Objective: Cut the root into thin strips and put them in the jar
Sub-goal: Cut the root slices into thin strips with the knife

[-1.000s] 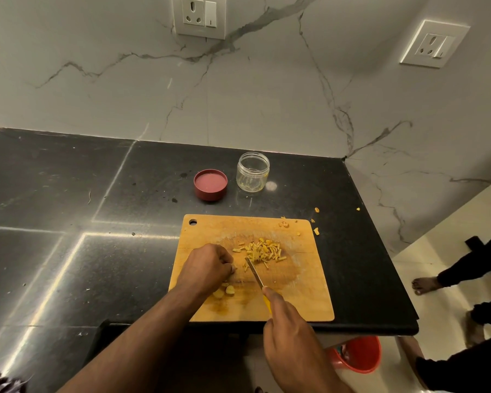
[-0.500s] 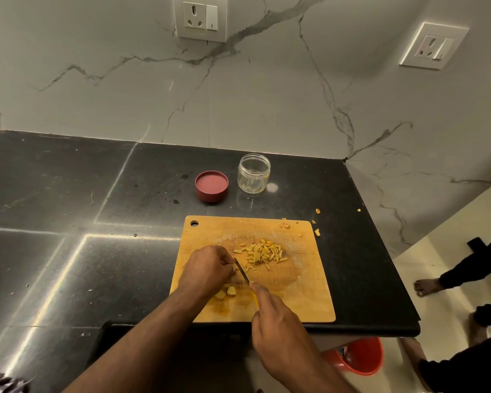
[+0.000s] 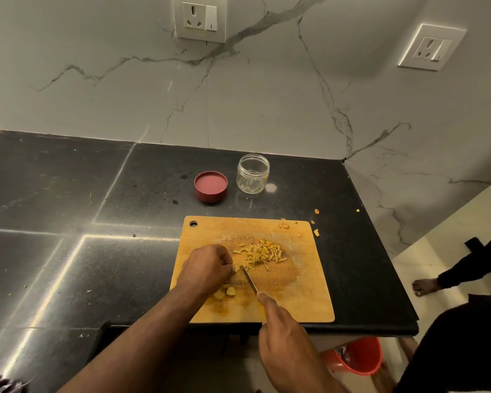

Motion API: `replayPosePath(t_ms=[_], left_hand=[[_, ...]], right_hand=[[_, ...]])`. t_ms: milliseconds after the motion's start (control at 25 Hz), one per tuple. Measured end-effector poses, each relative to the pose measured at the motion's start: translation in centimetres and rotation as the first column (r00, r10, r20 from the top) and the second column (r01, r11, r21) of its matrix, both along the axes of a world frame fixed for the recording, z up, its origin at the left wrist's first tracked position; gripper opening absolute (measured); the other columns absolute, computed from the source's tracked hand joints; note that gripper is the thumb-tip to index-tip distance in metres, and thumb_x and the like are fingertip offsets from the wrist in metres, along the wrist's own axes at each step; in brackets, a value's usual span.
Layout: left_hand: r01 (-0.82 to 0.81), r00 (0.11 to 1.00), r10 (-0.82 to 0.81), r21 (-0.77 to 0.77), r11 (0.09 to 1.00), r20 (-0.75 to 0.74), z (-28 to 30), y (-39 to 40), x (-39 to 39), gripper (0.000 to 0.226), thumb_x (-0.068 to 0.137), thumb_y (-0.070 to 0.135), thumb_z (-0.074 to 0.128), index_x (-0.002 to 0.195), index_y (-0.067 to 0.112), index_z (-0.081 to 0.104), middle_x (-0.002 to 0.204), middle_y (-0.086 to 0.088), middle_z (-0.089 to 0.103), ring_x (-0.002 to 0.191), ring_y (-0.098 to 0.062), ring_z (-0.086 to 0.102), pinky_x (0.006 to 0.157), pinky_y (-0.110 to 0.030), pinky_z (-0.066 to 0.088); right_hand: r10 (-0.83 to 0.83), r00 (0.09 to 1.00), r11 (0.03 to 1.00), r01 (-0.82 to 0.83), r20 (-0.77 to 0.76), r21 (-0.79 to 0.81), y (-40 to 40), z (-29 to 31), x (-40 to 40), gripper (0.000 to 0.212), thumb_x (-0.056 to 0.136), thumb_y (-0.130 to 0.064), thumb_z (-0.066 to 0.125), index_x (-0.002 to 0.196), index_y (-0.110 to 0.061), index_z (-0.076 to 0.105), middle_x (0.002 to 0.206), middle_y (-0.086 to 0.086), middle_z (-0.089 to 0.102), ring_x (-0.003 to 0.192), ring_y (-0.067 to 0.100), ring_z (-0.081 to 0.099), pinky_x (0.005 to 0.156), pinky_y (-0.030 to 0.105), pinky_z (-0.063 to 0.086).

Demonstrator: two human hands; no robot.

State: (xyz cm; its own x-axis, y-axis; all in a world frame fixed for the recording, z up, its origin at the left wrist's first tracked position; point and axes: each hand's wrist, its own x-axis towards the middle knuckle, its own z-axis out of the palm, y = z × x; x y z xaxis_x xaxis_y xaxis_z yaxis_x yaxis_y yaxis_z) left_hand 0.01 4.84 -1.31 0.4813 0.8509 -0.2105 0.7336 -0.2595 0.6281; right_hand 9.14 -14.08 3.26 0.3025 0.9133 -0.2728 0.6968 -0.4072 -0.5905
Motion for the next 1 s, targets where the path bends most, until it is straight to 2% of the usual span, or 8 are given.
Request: replayPosePath(t_ms=[120, 240, 440, 600, 840, 1000], left_hand=[[0.036, 0.999, -0.036, 0.01, 0.999, 0.001, -0.1, 0.1, -0.1, 0.015, 0.089, 0.023, 0.074, 0.103, 0.03, 0.074, 0.1, 0.01, 0.069, 0.085, -0.005, 0.062, 0.061, -0.019, 0.046], [0.029, 1.0, -0.03, 0.021, 0.999, 0.01, -0.2, -0.1, -0.1, 0.015, 0.088, 0.023, 0.075, 0.101, 0.028, 0.076, 0.096, 0.012, 0.069, 0.082, -0.002, 0.061, 0.061, -0.016, 0.046], [-0.008, 1.0, 0.008, 0.023, 1.0, 0.026, -0.2, -0.5, -0.1, 0.007, 0.086, 0.025, 0.076, 0.09, 0.03, 0.072, 0.088, 0.011, 0.07, 0.077, -0.003, 0.063, 0.064, -0.023, 0.053], [-0.016, 1.0, 0.016, 0.016, 1.0, 0.024, -0.1, -0.5, 0.2, 0.01, 0.088, 0.025, 0.073, 0.096, 0.03, 0.071, 0.093, 0.011, 0.07, 0.079, -0.004, 0.065, 0.066, -0.026, 0.056], [0.014, 1.0, -0.013, 0.038, 0.999, -0.02, 0.1, -0.4, 0.4, 0.001, 0.088, 0.03, 0.072, 0.088, 0.03, 0.073, 0.089, 0.013, 0.068, 0.082, -0.006, 0.063, 0.075, -0.036, 0.06], [0.011, 1.0, -0.01, 0.051, 0.999, -0.02, 0.0, -0.5, 0.3, 0.001, 0.088, 0.031, 0.072, 0.088, 0.03, 0.073, 0.09, 0.013, 0.067, 0.083, -0.006, 0.063, 0.077, -0.038, 0.06]], right_hand=[[0.0, 1.0, 1.0, 0.0, -0.001, 0.013, 0.4, 0.0, 0.0, 0.052, 0.103, -0.028, 0.035, 0.152, -0.037, 0.018, 0.141, -0.011, 0.044, 0.117, 0.006, 0.049, 0.097, 0.024, 0.044], [0.005, 1.0, 1.0, -0.005, 0.003, 0.025, 1.1, 0.1, 0.0, 0.052, 0.104, -0.027, 0.036, 0.152, -0.037, 0.018, 0.141, -0.011, 0.044, 0.116, 0.006, 0.049, 0.094, 0.024, 0.044], [0.024, 1.0, 0.999, -0.025, 0.013, 0.03, 1.7, 0.1, -0.2, 0.05, 0.103, -0.028, 0.034, 0.151, -0.037, 0.018, 0.138, -0.008, 0.046, 0.113, 0.009, 0.05, 0.091, 0.026, 0.045], [0.038, 0.999, 0.999, -0.038, 0.004, -0.007, 1.2, 0.0, -0.6, 0.052, 0.103, -0.027, 0.033, 0.151, -0.036, 0.016, 0.139, -0.007, 0.045, 0.115, 0.01, 0.05, 0.093, 0.026, 0.044], [0.028, 0.999, 0.999, -0.029, -0.019, -0.039, 0.5, -0.3, -0.5, 0.054, 0.102, -0.03, 0.032, 0.151, -0.037, 0.014, 0.138, -0.008, 0.044, 0.116, 0.011, 0.051, 0.096, 0.029, 0.045], [0.017, 1.0, 0.999, -0.017, -0.008, -0.032, 0.2, -0.2, -0.7, 0.054, 0.102, -0.028, 0.032, 0.152, -0.038, 0.014, 0.137, -0.008, 0.045, 0.116, 0.011, 0.052, 0.095, 0.028, 0.045]])
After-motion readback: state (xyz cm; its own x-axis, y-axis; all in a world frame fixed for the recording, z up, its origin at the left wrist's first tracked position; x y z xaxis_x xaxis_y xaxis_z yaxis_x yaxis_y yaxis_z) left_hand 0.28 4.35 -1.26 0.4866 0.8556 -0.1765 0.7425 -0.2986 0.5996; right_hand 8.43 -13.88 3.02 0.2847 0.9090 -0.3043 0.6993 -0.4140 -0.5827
